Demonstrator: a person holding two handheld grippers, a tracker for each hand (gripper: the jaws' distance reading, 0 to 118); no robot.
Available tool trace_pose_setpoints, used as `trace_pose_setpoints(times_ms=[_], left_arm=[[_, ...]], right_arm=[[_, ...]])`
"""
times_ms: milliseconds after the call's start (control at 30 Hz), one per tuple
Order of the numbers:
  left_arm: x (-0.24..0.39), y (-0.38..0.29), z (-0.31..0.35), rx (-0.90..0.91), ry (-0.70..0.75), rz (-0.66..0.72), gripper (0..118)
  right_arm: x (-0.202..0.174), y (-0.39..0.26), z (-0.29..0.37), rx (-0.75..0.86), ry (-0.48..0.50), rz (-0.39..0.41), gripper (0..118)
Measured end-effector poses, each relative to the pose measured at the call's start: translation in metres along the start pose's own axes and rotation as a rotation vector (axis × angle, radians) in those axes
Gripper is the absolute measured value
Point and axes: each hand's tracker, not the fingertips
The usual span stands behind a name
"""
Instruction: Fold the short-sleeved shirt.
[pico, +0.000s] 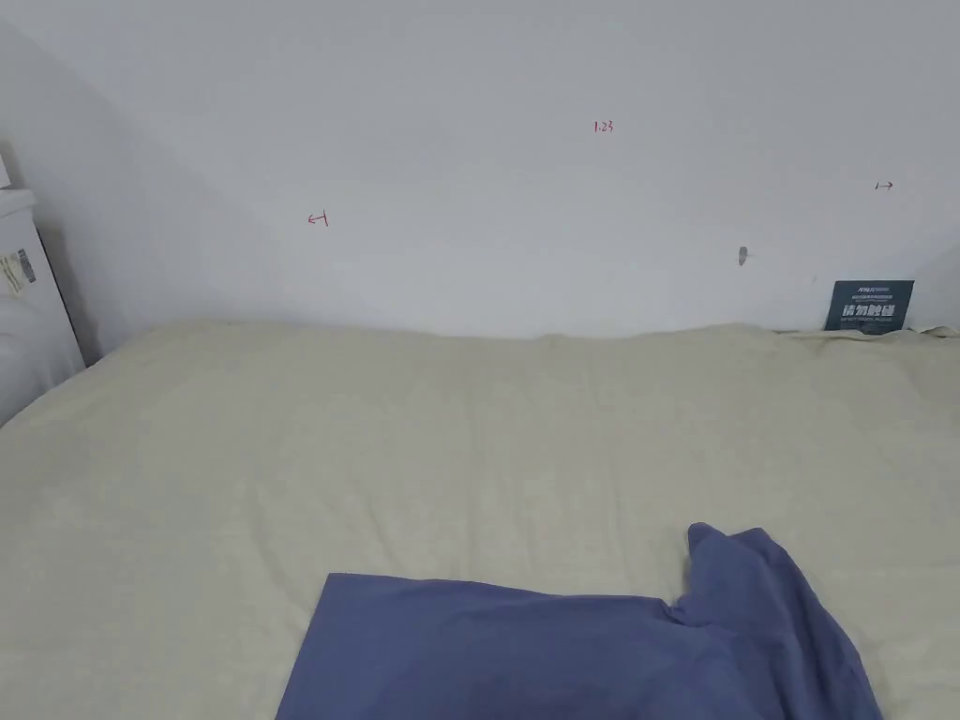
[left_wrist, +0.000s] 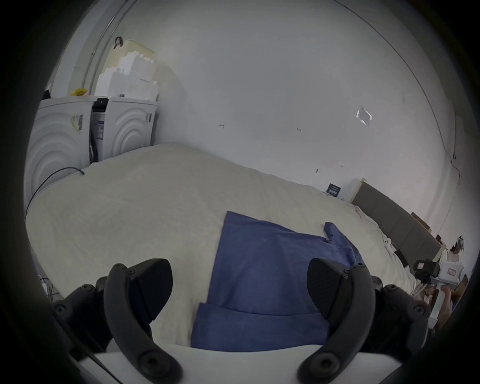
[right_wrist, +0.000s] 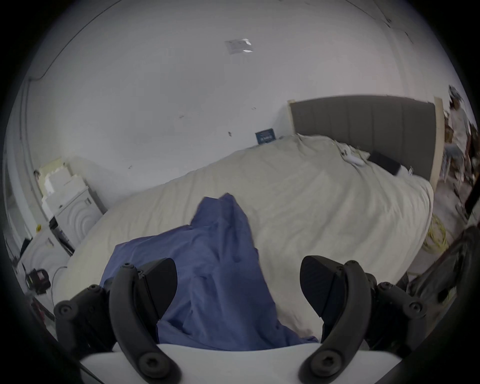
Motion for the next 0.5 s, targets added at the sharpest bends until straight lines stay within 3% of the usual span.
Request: trace_pose_setpoints(times_ms=[133, 300, 333, 467, 500], left_arm=[[0.016, 0.003, -0.004, 0.020, -0.013, -0.046, 108], [0.027, 0.001, -0.002, 0.041, -0.013, -0.076, 102], [0.029, 0.000, -0.002, 0.035, -0.013, -0.079, 95], [0.038, -0.007, 0.002, 0.033, -0.014, -0.128, 42], [0.038, -0.009, 0.002, 0.025, -0.023, -0.135, 35]], right_arm=[[-0.026, 0.009, 0.002, 0.021, 0.042, 0.058, 99], [-0.042, 0.008, 0.001, 0.006, 0.094, 0.072, 96], [-0.045, 0.007, 0.001, 0.003, 0.094, 0.075, 90], [-0.052, -0.002, -0.001, 0.003, 0.108, 0.094, 26], [-0.053, -0.006, -0.003, -0.007, 0.113, 0.100, 16]])
